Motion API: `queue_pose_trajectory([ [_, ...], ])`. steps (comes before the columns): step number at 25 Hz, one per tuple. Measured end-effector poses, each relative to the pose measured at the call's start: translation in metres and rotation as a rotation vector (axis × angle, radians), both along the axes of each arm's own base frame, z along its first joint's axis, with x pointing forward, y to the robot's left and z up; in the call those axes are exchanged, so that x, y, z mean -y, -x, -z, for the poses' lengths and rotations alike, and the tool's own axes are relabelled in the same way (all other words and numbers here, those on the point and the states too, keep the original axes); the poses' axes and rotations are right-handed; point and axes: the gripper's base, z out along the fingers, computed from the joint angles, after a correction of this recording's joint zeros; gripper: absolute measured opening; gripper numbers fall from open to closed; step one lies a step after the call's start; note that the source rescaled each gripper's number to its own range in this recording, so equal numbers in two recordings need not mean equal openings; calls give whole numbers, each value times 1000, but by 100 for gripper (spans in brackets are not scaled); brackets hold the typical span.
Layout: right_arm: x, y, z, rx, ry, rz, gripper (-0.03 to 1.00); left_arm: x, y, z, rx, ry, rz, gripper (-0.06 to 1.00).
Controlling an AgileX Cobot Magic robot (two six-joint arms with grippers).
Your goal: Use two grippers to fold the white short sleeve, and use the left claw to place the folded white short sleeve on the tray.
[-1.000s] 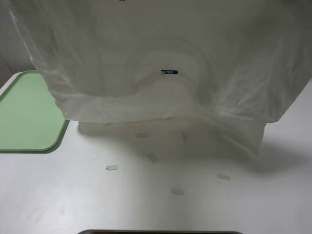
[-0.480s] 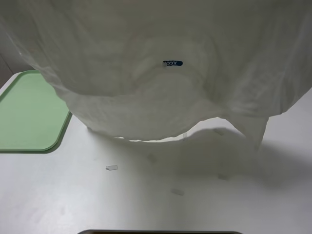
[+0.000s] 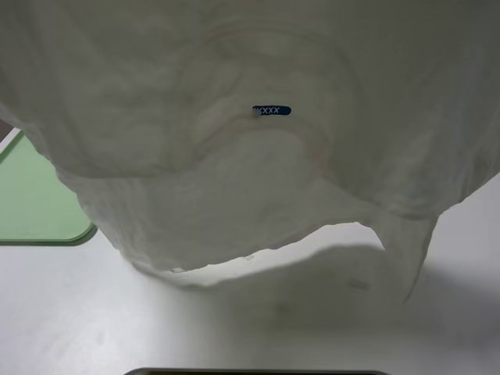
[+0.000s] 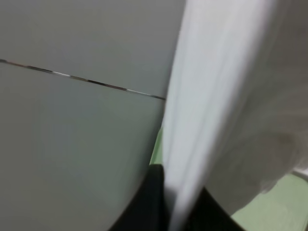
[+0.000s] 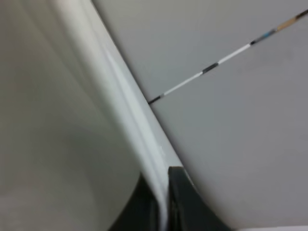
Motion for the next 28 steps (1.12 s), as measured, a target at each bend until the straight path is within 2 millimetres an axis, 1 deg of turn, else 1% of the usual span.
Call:
queue_pose_trajectory([
  [1,2,4,-2,8,-14,-1,0,0,0,0,0,0,0,0],
  [3,4,9,-3,16,-31,0,0,-4,11,-4,21,25,3,0],
  [5,7,18,-6,31,-61,-2,0,-8,19,-6,36,45,5,0],
  [6,10,26,-8,44,-84,-7,0,-9,21,-7,42,53,4,0],
  [7,10,26,-8,44,-84,-7,0,-10,24,-8,47,61,3,0],
  [9,14,38,-11,64,-119,-16,0,-17,40,-12,72,116,-1,0],
  [14,20,55,-14,91,-162,-35,0,-25,60,-16,97,186,-4,0],
  [20,24,63,-15,104,-173,-36,0,-26,65,-8,74,205,-10,0],
  [22,25,65,-14,105,-177,-36,0,-26,67,4,39,213,-18,0],
  [23,26,66,-14,102,-184,-36,0,-27,68,7,32,217,-23,0],
  [26,26,70,-11,85,-206,-31,0,-27,69,11,21,225,-29,0],
  [28,26,68,-4,62,-200,-27,0,-26,67,15,6,222,-33,0],
])
